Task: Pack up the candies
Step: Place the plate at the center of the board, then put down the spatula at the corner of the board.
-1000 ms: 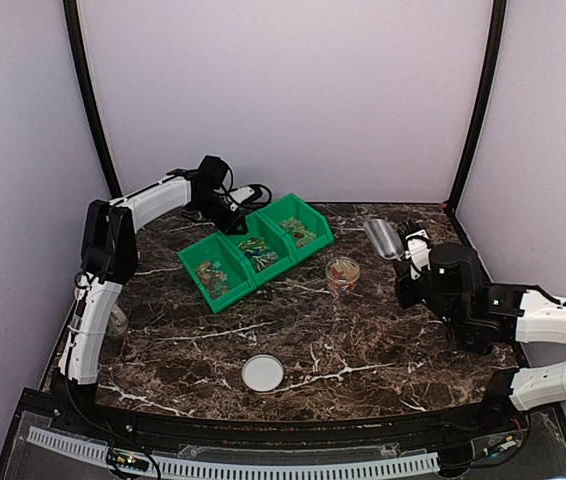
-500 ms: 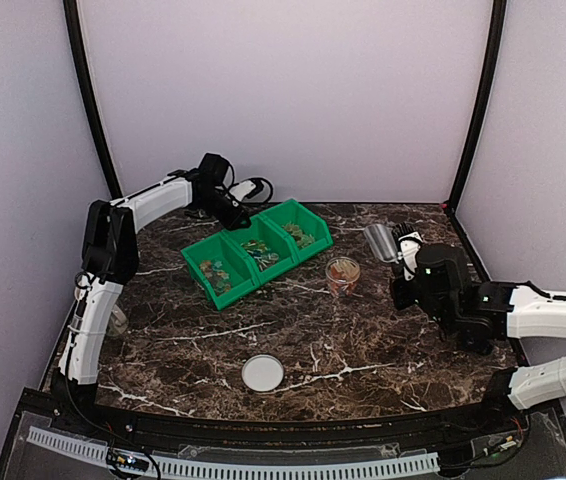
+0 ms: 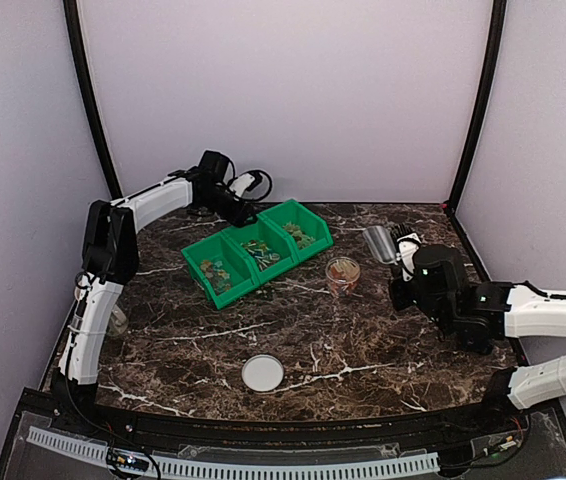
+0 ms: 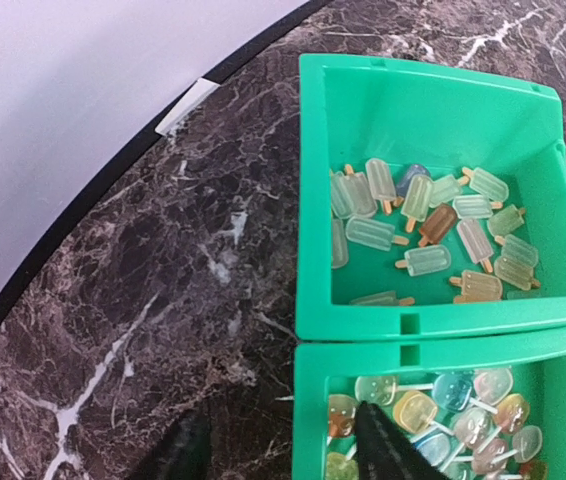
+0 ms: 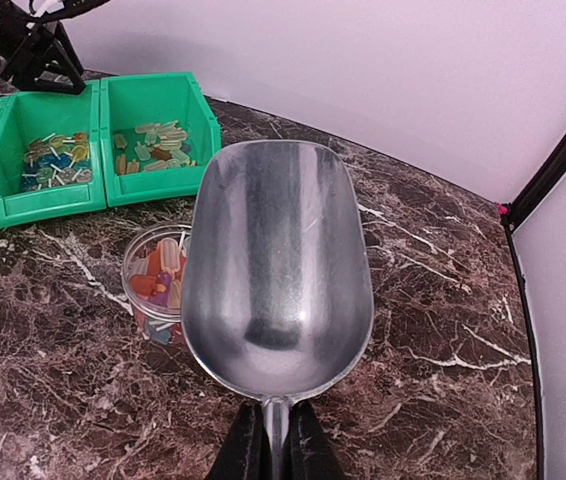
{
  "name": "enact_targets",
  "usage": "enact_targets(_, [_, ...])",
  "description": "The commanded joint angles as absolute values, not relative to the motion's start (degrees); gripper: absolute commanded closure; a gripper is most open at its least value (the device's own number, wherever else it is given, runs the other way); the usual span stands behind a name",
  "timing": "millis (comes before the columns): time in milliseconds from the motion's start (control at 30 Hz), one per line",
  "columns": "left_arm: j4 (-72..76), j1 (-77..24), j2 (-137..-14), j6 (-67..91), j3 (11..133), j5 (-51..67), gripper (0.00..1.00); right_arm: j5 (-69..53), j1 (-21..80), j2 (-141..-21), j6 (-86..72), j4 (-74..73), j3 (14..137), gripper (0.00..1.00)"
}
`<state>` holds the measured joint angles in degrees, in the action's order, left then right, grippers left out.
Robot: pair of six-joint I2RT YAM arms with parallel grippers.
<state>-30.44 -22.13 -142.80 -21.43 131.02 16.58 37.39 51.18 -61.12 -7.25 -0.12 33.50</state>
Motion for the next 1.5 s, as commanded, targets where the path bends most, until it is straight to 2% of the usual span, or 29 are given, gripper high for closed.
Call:
enact_targets(0, [-28.3,-22.3,-135.7,-13.6,131.8,13.0,0.42,38.2,51.6,-61.7,-8.3,1.3,34.9,1.0])
enact_targets(133, [-30.5,-22.3,-131.5,-2.1,129.8,7.0,0.25,38.1,51.6,-61.8,-8.3,1.5,34.9,1.0])
enact_targets(167, [-31.0,-22.3,-129.9,0.2,128.5,6.2,0.14,38.1,51.6,-61.8,-8.2,1.5,34.9,1.0])
enact_targets(233, [-31.0,-22.4,-126.6,4.8,123.9,4.3,0.02,38.1,51.6,-61.7,-7.9,1.8,34.9,1.0])
enact_targets(267, [-30.4,-22.5,-124.8,6.4,121.0,2.7,0.01,38.2,51.6,-61.8,-7.7,2.0,34.9,1.0])
enact_targets(500, [-27.7,-26.3,-111.6,17.8,100.5,-13.7,0.01,37.7,51.6,-62.6,-7.1,2.5,34.9,1.0])
enact_targets(800, [-29.1,-29.6,-99.5,37.5,83.1,-17.3,0.01,36.7,51.6,-65.8,-6.3,3.0,36.0,1.0])
enact_targets(1033, [-30.9,-30.2,-95.7,44.8,77.6,-20.0,0.08,36.9,51.6,-66.8,-6.4,3.1,36.4,1.0])
enact_targets(1467, [-31.6,-30.3,-100.9,47.3,76.0,-19.6,0.18,36.9,51.6,-67.2,-6.5,1.9,36.9,1.0])
